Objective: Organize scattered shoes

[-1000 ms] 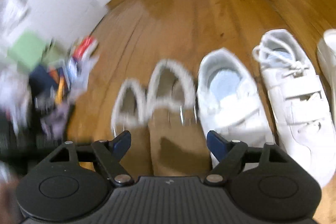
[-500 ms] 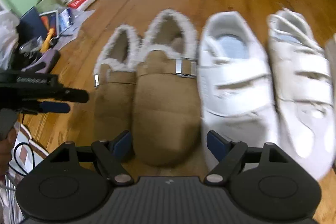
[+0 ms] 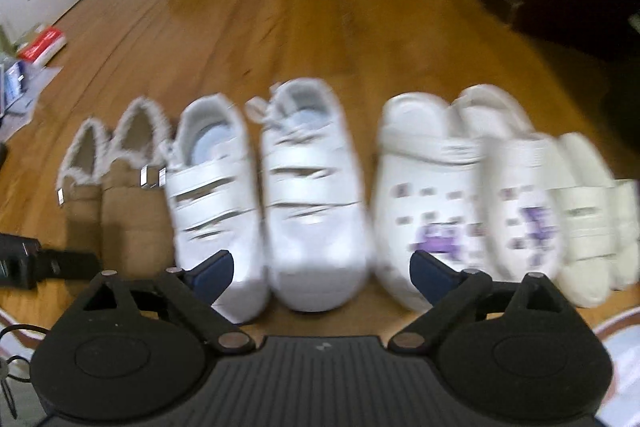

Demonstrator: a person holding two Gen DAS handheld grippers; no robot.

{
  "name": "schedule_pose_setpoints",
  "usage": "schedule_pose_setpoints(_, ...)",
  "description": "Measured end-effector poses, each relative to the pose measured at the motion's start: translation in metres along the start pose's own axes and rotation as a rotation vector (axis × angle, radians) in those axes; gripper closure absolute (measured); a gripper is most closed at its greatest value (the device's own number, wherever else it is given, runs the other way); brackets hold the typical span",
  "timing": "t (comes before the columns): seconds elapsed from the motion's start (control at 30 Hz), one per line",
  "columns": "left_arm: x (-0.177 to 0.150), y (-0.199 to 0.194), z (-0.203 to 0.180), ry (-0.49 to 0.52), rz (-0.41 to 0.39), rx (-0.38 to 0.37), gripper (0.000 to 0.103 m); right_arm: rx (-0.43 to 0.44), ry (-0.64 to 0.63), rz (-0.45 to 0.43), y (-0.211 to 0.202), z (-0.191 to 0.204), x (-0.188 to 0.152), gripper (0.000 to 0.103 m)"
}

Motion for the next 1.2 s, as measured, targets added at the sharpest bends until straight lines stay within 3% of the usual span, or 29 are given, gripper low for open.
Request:
schedule_pose_setpoints(0.2, -0.013, -0.003, -0.051, 0.121, 0.011, 0.010, 0.000, -0.060, 0.034, -0.068, -0.027, -0.037, -0.006, 0.006)
schedule_pose_setpoints(0.5, -0.021, 0.006, -0.077, 0.171, 0.045, 0.027, 0.000, -0.109, 0.059, -0.077, -0.039, -0.071, -0.018, 0.006)
schedule_pose_setpoints(0.67, -0.012, 0.013, -0.090, 0.188, 0.081, -0.022, 0.000, -0.113, 0.064, -0.075, -0.041, -0.082, -0.021, 0.006)
schedule_pose_setpoints(0.8, 0.010, 0.022, -0.100, 0.192, 0.122, -0.091, 0.000, -0.033, 0.024, 0.021, -0.022, -0.099, -0.008, 0.006)
schedule_pose_setpoints(0.9, 0.034, 0.031, -0.101, 0.210, 0.118, -0.081, 0.000, 0.017, 0.002, 0.112, -0.007, -0.117, 0.008, 0.006)
schedule_pose_setpoints(0.93, 0.040, 0.033, -0.102, 0.211, 0.116, -0.081, 0.000, 0.005, 0.000, 0.119, -0.006, -0.120, 0.010, 0.006)
schedule_pose_setpoints(1.03, 0.059, 0.042, -0.101, 0.206, 0.125, -0.134, 0.000, -0.143, -0.067, 0.163, 0.005, -0.153, 0.035, 0.006)
schedule_pose_setpoints(1.1, 0.066, 0.048, -0.101, 0.212, 0.139, -0.164, 0.000, -0.178, -0.067, 0.199, 0.012, -0.163, 0.040, 0.006)
schedule_pose_setpoints(1.2, 0.080, 0.062, -0.109, 0.239, 0.163, -0.216, 0.000, -0.193, -0.031, 0.323, 0.031, -0.187, 0.052, 0.008)
Point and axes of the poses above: each gripper's, at about its wrist camera, not at the fingertips, and y roughly the way its jaws point, z to its left, x to its top, the point moved 10 cm from there along y, roughly the way its jaws point, and after that the axes turned 4 degrees about -x, right-handed, at the moved point
